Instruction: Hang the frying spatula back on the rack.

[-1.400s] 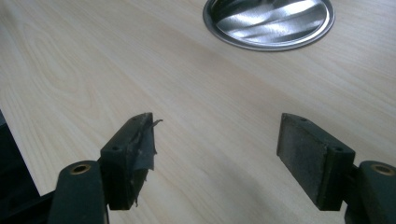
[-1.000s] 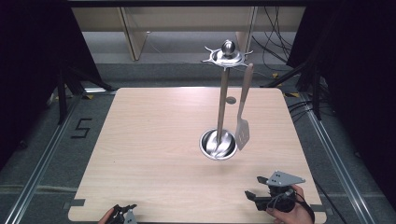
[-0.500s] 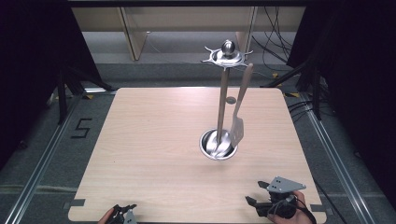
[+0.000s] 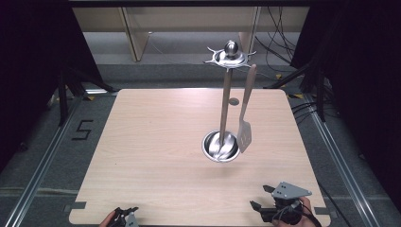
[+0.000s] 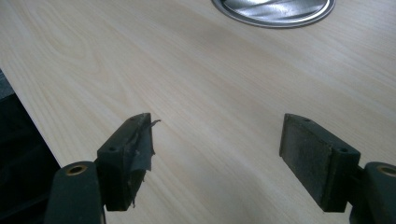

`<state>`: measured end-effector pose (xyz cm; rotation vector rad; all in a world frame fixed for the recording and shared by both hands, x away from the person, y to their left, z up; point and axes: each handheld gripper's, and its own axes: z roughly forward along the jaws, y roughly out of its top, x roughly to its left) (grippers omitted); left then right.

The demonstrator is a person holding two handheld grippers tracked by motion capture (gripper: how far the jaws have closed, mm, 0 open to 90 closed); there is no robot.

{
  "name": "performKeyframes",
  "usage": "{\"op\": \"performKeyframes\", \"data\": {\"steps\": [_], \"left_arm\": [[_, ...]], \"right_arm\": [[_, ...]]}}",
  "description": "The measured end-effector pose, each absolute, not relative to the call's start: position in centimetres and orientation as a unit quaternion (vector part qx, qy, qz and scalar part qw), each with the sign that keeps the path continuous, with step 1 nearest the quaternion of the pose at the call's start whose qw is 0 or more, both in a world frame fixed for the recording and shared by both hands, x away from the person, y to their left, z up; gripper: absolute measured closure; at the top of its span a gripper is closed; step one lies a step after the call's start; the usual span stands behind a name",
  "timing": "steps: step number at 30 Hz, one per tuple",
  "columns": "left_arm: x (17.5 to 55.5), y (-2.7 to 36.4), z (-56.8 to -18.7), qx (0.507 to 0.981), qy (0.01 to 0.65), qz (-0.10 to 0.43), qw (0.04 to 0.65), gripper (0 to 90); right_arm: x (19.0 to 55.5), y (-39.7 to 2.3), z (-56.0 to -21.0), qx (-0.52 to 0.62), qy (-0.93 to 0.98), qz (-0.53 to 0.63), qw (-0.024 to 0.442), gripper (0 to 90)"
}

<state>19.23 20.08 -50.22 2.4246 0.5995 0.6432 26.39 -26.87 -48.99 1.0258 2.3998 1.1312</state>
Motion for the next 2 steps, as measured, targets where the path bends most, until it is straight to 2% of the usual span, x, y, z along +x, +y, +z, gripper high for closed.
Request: {"op": "performKeyframes", "data": {"steps": [2], "left_arm": [[19.23,20.07,-50.23,0.904,0.223,0.239,0.277,15.2]], "right_arm": [[26.39,-26.86,-48.99,0.357,0.835,0.393,0.147,26.9]]}}
